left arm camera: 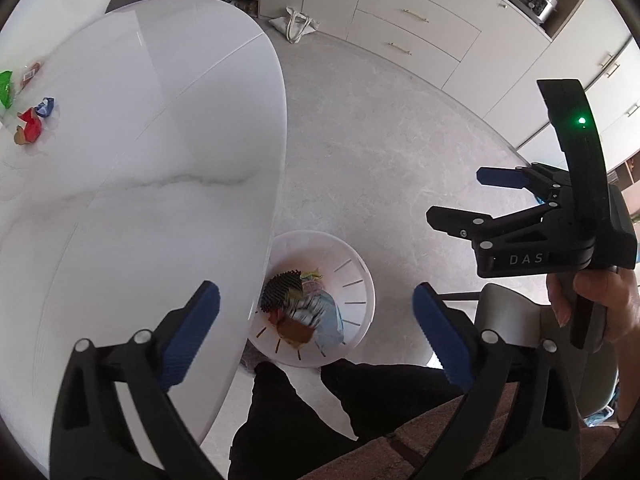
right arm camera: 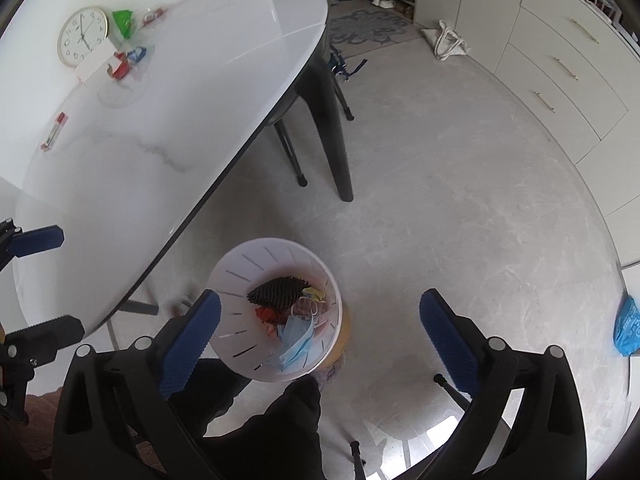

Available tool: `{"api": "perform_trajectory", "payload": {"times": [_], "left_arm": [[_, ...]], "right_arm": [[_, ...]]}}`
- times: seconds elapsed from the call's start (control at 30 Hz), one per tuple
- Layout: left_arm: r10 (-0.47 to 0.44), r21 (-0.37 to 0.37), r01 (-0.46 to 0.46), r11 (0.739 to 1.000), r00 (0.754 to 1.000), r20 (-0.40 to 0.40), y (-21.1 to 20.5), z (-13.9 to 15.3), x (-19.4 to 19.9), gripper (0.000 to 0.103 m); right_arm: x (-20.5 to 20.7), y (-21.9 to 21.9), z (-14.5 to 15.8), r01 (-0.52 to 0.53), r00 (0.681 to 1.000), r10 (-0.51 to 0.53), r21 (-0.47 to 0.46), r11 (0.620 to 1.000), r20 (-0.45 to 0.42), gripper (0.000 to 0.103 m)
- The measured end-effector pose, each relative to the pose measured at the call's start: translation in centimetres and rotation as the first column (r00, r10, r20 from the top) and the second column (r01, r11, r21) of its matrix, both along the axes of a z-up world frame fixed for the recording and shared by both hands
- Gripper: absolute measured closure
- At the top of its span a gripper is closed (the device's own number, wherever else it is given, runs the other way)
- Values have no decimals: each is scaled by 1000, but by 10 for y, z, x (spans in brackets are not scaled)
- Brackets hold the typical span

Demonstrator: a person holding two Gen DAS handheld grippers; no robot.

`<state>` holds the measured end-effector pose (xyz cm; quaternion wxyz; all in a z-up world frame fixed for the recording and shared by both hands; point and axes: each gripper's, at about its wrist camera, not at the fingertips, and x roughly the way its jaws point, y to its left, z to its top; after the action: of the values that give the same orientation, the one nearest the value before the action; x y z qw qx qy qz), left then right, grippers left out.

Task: Collect trash
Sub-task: 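Move both open tools back over the table toward the red paper bag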

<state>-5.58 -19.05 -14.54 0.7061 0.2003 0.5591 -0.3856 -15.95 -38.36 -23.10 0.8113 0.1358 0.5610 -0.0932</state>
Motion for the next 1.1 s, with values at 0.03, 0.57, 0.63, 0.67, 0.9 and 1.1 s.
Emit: {"api": "perform_trajectory", "payload": {"times": [0.03,0.57,0.63,0.67,0.9,1.1], "left_arm": [[7,-2,-7,1000,1000,3,0,1,1,8],[192,-16,-192,981,976,103,44,23,55,8],[248,-28,-246,969,961,123,61,29,76,8],[278,-29,-276,961,951,136,68,34,89,8],[471,-46,-472,880,858,205,121,38,174,8],[577,-79,-574,815,790,207,144,21,267,8]], "right_arm": [[-1,-2,3,4,1000,-4,-2,1000,7,3],[49,22,33,-25,994,24,3,1000,106,3],[64,30,37,-44,991,44,-3,999,123,3],[74,35,39,-56,990,57,-8,998,130,3],[147,69,50,-129,975,127,3,992,184,3],[210,93,55,-176,963,178,-26,984,201,3]]}}
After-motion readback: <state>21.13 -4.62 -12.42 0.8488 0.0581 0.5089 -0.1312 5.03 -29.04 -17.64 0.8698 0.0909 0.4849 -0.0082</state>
